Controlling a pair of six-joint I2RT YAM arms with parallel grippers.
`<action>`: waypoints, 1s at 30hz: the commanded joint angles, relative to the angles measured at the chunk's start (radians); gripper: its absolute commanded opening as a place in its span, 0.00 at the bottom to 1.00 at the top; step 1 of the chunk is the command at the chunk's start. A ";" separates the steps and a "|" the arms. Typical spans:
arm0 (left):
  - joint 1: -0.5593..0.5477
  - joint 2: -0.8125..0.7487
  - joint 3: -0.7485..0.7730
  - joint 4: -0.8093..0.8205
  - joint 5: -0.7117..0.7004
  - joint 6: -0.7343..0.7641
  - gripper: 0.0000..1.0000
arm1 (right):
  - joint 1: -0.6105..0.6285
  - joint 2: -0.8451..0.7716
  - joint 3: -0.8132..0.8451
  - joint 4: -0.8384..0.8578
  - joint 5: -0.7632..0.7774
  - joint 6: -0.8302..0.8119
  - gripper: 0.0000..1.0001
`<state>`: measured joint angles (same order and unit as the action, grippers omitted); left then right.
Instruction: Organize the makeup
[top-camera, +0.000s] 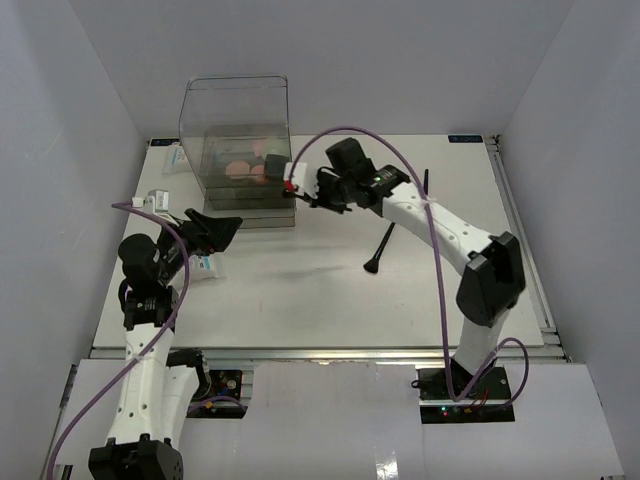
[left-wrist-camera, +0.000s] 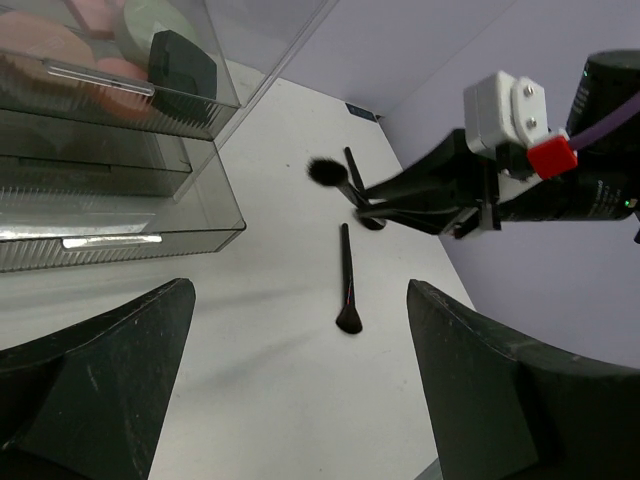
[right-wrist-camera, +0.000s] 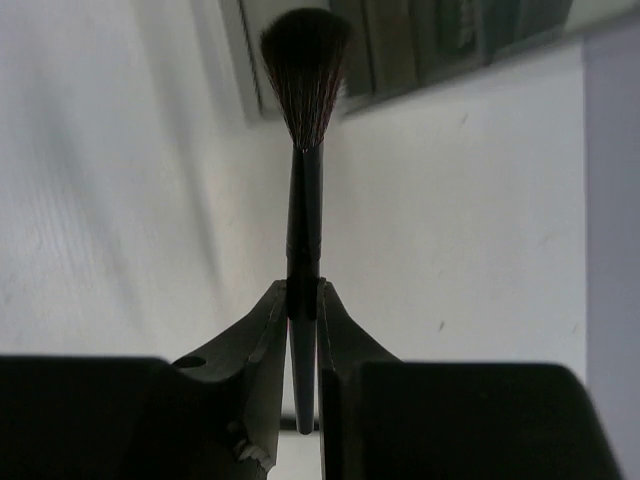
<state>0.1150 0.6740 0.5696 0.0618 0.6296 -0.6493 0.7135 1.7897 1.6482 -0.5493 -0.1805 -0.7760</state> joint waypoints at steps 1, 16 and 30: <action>0.003 -0.032 0.071 -0.112 -0.048 0.033 0.98 | 0.095 0.212 0.278 0.005 0.039 0.002 0.08; 0.003 -0.063 0.078 -0.223 -0.072 0.019 0.98 | 0.219 0.533 0.565 0.287 0.236 0.026 0.17; -0.005 -0.032 0.075 -0.172 0.143 -0.054 0.87 | 0.186 0.303 0.367 0.206 0.146 0.109 0.64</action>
<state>0.1150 0.6224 0.6243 -0.1455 0.6743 -0.6555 0.9254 2.2905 2.0439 -0.2998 0.0625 -0.7511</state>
